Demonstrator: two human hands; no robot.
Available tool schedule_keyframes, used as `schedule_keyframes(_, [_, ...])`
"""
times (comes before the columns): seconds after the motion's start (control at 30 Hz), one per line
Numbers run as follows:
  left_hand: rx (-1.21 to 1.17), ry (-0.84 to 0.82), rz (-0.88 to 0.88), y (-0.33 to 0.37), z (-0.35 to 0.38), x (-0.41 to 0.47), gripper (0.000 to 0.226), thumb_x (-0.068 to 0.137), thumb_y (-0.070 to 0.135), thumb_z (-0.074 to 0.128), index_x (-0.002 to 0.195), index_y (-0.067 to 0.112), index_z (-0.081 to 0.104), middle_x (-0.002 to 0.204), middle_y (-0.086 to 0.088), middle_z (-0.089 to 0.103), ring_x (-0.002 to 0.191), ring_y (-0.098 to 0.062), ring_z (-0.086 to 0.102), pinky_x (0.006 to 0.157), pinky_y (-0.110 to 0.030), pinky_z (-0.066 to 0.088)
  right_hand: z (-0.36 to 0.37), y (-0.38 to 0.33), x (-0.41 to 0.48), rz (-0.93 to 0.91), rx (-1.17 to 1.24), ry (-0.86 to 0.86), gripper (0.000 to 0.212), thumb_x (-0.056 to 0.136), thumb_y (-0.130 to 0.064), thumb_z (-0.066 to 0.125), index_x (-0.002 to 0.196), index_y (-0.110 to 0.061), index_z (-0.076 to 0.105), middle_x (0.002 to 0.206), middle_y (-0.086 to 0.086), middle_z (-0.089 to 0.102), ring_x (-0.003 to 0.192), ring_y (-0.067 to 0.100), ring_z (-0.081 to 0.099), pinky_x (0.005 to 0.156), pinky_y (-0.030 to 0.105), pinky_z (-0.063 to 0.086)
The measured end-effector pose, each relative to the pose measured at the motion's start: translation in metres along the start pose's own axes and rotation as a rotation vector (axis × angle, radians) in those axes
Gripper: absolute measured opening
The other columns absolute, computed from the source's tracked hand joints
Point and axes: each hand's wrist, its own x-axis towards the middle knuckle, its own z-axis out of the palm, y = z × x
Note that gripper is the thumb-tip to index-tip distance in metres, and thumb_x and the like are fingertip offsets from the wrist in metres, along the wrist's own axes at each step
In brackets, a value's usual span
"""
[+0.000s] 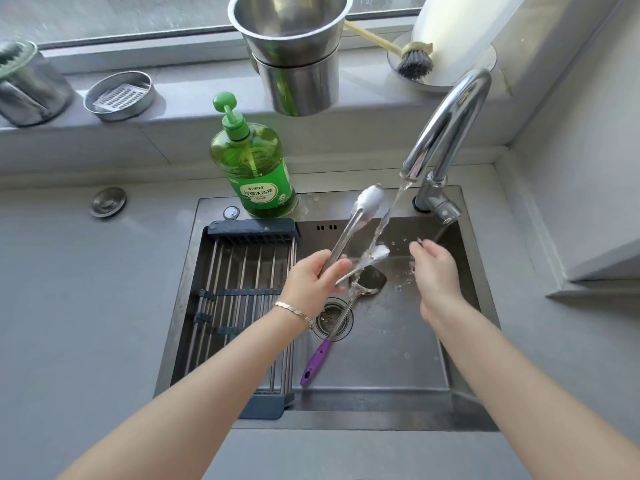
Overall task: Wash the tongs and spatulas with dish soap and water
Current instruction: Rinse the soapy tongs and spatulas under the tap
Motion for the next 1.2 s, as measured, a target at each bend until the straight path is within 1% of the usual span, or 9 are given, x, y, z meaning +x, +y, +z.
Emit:
schedule_keyframes(0.07, [-0.138, 0.004, -0.008, 0.004, 0.009, -0.002, 0.012, 0.092, 0.017, 0.054, 0.083, 0.014, 0.061, 0.090, -0.017, 0.066, 0.081, -0.019, 0.069, 0.068, -0.030, 0.060, -0.006, 0.009, 0.002, 0.164, 0.157, -0.048, 0.051, 0.093, -0.027, 0.053, 0.136, -0.003, 0.040, 0.134, 0.012, 0.048, 0.124, 0.023, 0.046, 0.103, 0.030, 0.035])
schedule_keyframes(0.13, [-0.300, -0.005, -0.054, 0.009, 0.019, -0.003, 0.012, 0.096, 0.015, 0.047, 0.091, 0.014, 0.058, 0.081, -0.011, 0.069, 0.070, -0.016, 0.071, 0.060, -0.027, 0.059, -0.007, 0.012, -0.001, 0.241, 0.383, -0.186, 0.051, 0.093, -0.027, 0.053, 0.135, -0.002, 0.038, 0.120, 0.018, 0.056, 0.119, 0.028, 0.052, 0.102, 0.035, 0.041])
schedule_keyframes(0.27, [-0.494, -0.023, -0.251, 0.016, 0.038, 0.001, 0.021, 0.099, 0.022, 0.040, 0.111, 0.013, 0.054, 0.071, -0.007, 0.067, 0.051, -0.012, 0.067, 0.047, -0.027, 0.057, -0.013, 0.004, -0.009, 0.087, 0.625, -0.314, 0.048, 0.084, -0.029, 0.063, 0.126, -0.014, 0.047, 0.107, 0.013, 0.064, 0.096, 0.023, 0.066, 0.088, 0.033, 0.051])
schedule_keyframes(0.37, [-0.418, -0.055, -0.369, 0.018, 0.049, 0.004, 0.025, 0.099, 0.029, 0.038, 0.113, 0.016, 0.055, 0.071, -0.006, 0.062, 0.040, -0.009, 0.060, 0.035, -0.017, 0.046, -0.018, -0.002, -0.014, -0.104, 0.467, -0.361, 0.054, 0.060, -0.041, 0.081, 0.107, -0.028, 0.060, 0.119, 0.010, 0.060, 0.110, 0.020, 0.059, 0.090, 0.028, 0.047])
schedule_keyframes(0.43, [-0.303, -0.082, -0.390, 0.016, 0.056, 0.004, 0.031, 0.100, 0.032, 0.034, 0.113, 0.017, 0.057, 0.069, -0.005, 0.060, 0.032, -0.006, 0.050, 0.033, -0.012, 0.033, -0.020, -0.003, -0.019, -0.189, 0.379, -0.416, 0.031, 0.073, -0.031, 0.064, 0.104, -0.031, 0.061, 0.119, 0.004, 0.058, 0.117, 0.021, 0.053, 0.095, 0.030, 0.045])
schedule_keyframes(0.63, [-0.326, -0.092, -0.392, 0.010, 0.064, 0.001, 0.035, 0.101, 0.036, 0.026, 0.083, 0.025, 0.054, 0.062, -0.004, 0.052, 0.031, -0.008, 0.041, 0.038, -0.012, 0.031, -0.020, 0.000, -0.029, -0.365, 0.198, -0.520, 0.031, 0.077, -0.026, 0.052, 0.106, -0.035, 0.057, 0.117, -0.010, 0.058, 0.117, 0.019, 0.056, 0.096, 0.031, 0.048])
schedule_keyframes(0.77, [-0.347, -0.054, -0.344, 0.004, 0.061, -0.001, 0.035, 0.101, 0.037, 0.024, 0.084, 0.023, 0.052, 0.061, 0.002, 0.051, 0.048, -0.011, 0.044, 0.046, -0.019, 0.038, -0.017, 0.004, -0.031, -0.391, 0.128, -0.540, 0.032, 0.078, -0.025, 0.054, 0.108, -0.037, 0.055, 0.128, 0.000, 0.053, 0.128, 0.022, 0.046, 0.107, 0.044, 0.038])
schedule_keyframes(0.97, [-0.327, -0.042, -0.327, 0.004, 0.055, -0.001, 0.033, 0.102, 0.035, 0.023, 0.083, 0.027, 0.049, 0.071, 0.002, 0.052, 0.062, -0.013, 0.047, 0.057, -0.025, 0.043, -0.011, 0.005, -0.034, -0.394, 0.165, -0.551, 0.030, 0.076, -0.024, 0.054, 0.105, -0.030, 0.055, 0.120, 0.002, 0.058, 0.122, 0.021, 0.052, 0.102, 0.035, 0.045])
schedule_keyframes(1.2, [-0.267, -0.022, -0.300, 0.024, 0.051, 0.022, 0.026, 0.094, 0.023, 0.053, 0.073, 0.010, 0.060, 0.047, 0.004, 0.044, 0.033, -0.006, 0.039, 0.034, -0.015, 0.036, -0.008, -0.005, -0.022, -0.342, 0.255, -0.349, 0.011, 0.095, -0.014, 0.049, 0.097, -0.022, 0.056, 0.107, 0.003, 0.063, 0.103, 0.019, 0.063, 0.090, 0.029, 0.052])
